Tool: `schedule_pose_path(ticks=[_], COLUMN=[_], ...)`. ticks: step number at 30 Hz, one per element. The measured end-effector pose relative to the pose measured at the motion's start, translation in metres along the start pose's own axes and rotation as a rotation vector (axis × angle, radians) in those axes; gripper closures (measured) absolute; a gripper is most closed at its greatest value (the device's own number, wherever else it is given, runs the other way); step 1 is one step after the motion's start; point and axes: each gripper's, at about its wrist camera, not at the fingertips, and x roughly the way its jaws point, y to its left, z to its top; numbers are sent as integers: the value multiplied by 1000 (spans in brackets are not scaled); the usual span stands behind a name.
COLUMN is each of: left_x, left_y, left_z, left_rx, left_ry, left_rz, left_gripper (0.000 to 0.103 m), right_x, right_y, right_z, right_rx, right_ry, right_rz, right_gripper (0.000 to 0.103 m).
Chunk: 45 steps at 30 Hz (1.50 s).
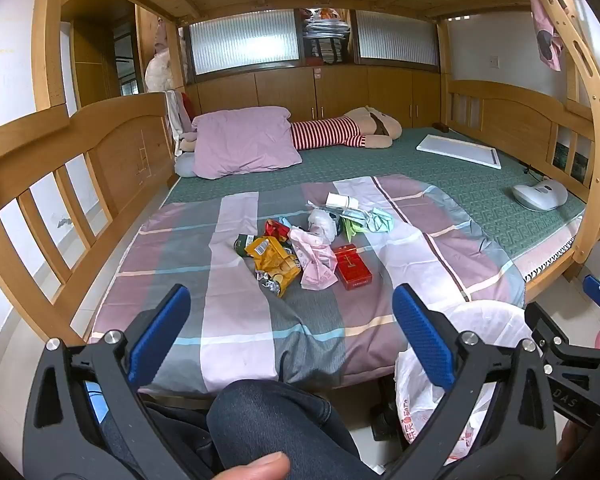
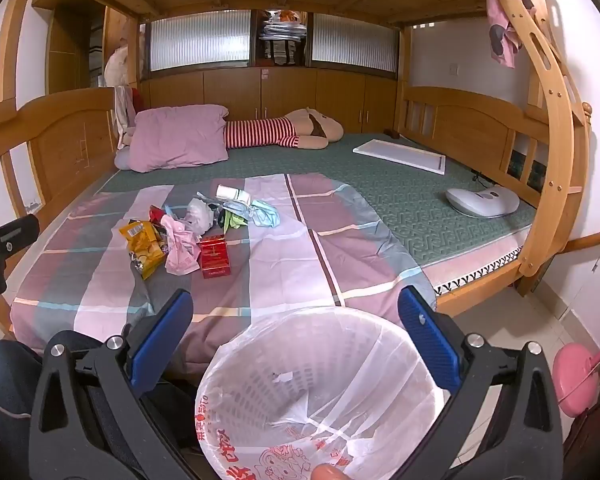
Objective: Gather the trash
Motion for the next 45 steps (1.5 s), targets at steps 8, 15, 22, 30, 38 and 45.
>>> schedule_pose_path(ticks=[8,15,22,30,38,45], left_x=[1,0,1,1,1,1], left_y=[0,0,0,0,0,0], left_z=[0,0,0,0,1,1], left_rx=[0,0,0,-1,-1,-1], left_ry=[1,1,2,3,4,4], left_rz=[-1,-1,-1,-1,-1,-1], left_gripper=[2,2,2,2,2,2], right_x=[0,1,1,2,3,4], right_y=[0,1,1,1,0,0], right_z=[0,0,0,0,0,1], right_rx=[3,1,0,0,0,-2], right_ry=[-1,0,1,2,2,4], right_rz=[2,1,1,1,1,1], right_gripper=[3,3,3,3,3,3])
